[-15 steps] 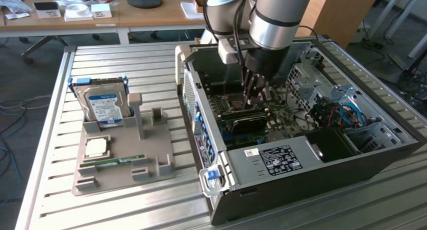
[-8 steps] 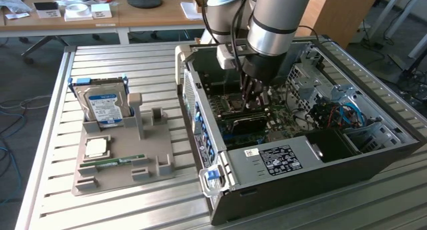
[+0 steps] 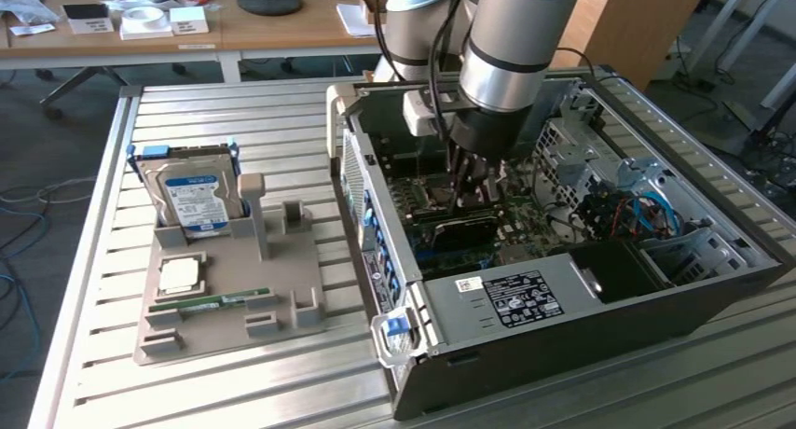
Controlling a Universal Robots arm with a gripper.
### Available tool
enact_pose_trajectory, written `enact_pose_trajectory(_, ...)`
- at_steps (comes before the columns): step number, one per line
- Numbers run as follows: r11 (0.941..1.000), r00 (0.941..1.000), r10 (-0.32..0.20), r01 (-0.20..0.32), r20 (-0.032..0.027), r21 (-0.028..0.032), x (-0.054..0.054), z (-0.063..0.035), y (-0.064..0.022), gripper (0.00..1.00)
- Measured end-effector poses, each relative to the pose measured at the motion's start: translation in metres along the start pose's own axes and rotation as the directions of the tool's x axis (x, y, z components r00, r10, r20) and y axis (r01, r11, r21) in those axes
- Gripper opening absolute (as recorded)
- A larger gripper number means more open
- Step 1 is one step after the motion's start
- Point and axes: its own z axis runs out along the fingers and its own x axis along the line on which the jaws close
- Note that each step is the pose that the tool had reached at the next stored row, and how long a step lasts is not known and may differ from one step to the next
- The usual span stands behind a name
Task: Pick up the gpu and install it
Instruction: 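Press down on the gpu until it lock into place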
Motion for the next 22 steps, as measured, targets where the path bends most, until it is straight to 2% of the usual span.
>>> enact_pose_trajectory(10,1.0000,1.0000,0.000,0.000,0.0000,0.0001,-0.0001,0.0017,-0.0006,0.11)
enact_pose_trajectory(14,1.0000,1.0000,0.000,0.000,0.0000,0.0001,-0.0009,0.0067,-0.0005,0.11)
enact_pose_trajectory(22,1.0000,1.0000,0.000,0.000,-0.0002,-0.0010,-0.0008,0.0069,-0.0019,0.11)
